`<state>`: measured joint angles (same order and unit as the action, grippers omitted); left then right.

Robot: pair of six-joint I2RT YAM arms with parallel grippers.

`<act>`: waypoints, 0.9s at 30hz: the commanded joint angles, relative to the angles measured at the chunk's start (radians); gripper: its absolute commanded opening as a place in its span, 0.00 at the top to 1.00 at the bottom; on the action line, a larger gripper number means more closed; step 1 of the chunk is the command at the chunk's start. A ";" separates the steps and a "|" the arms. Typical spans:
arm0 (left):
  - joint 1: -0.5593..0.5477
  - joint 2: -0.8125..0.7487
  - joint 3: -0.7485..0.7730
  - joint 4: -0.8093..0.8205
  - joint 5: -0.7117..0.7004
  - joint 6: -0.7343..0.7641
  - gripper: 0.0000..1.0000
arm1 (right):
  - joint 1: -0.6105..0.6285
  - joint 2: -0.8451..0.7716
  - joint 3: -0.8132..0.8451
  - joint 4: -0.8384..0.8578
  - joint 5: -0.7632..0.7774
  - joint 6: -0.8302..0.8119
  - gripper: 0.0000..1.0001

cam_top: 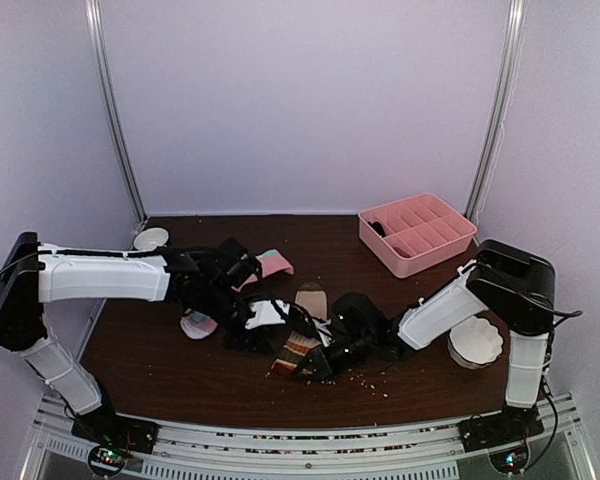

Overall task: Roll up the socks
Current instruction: Roll the sock at the center of the board.

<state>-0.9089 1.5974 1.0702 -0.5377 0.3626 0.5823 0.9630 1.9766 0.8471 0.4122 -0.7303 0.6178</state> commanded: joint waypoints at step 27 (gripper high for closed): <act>-0.074 0.145 -0.093 0.226 -0.037 0.191 0.69 | -0.037 0.134 -0.057 -0.189 0.004 0.114 1.00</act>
<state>-0.9718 1.7710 0.9871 -0.3611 0.3206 0.7563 0.9302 2.0174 0.8467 0.4698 -0.8246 0.7265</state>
